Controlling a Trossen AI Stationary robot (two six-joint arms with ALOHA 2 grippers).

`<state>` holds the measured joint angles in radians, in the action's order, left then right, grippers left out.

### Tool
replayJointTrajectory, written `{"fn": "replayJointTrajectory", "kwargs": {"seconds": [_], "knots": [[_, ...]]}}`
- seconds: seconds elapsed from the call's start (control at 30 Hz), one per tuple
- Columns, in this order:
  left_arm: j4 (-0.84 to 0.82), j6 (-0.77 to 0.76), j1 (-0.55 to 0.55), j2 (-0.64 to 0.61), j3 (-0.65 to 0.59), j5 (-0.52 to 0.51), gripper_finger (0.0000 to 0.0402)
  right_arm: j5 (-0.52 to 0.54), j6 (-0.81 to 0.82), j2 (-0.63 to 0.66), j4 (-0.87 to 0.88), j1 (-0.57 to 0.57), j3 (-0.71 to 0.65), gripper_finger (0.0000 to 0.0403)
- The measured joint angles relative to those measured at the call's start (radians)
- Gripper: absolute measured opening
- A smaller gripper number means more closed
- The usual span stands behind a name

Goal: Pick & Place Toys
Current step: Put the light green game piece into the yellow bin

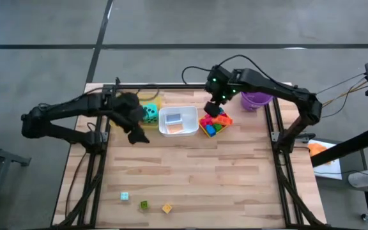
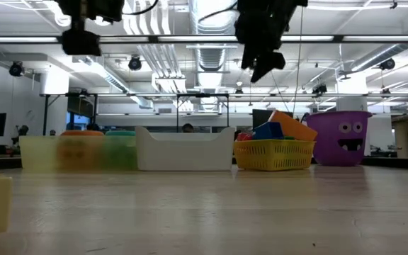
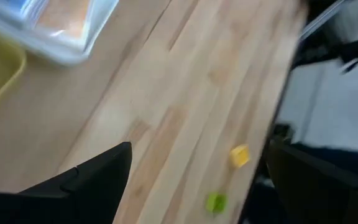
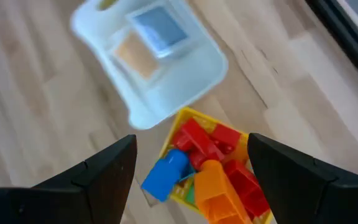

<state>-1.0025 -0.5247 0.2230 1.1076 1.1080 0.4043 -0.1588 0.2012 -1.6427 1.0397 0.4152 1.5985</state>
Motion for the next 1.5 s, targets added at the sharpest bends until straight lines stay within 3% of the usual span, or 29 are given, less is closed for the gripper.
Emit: {"fn": "replayJointTrajectory", "kwargs": {"seconds": [0.17,0.47,0.67,0.83,1.03,1.17,1.5], "knots": [[-0.037,-0.180,-0.189,0.000,-0.018,-0.129,0.0364,-0.004,-0.107,0.085,-0.001,-0.051,-0.017,0.0303],[-0.003,-1.145,-0.570,0.050,-0.130,-0.229,0.0364,0.001,-0.139,0.240,-0.106,-0.140,-0.155,0.0303],[0.037,-1.504,-0.823,0.138,-0.151,-0.278,0.0363,0.001,-0.125,0.330,-0.175,-0.184,-0.300,0.0303],[0.077,-1.608,-0.948,0.213,-0.151,-0.269,0.0359,0.000,-0.054,0.383,-0.232,-0.205,-0.391,0.0303],[0.122,-1.632,-0.999,0.310,-0.151,-0.246,0.0349,-0.007,0.036,0.407,-0.326,-0.238,-0.434,0.0303],[0.125,-1.695,-1.019,0.380,-0.153,-0.187,0.0347,-0.007,0.097,0.403,-0.387,-0.261,-0.429,0.0303],[0.285,-1.671,-1.047,0.492,-0.190,-0.202,0.0347,-0.006,0.132,0.355,-0.435,-0.298,-0.330,0.0303]]}}
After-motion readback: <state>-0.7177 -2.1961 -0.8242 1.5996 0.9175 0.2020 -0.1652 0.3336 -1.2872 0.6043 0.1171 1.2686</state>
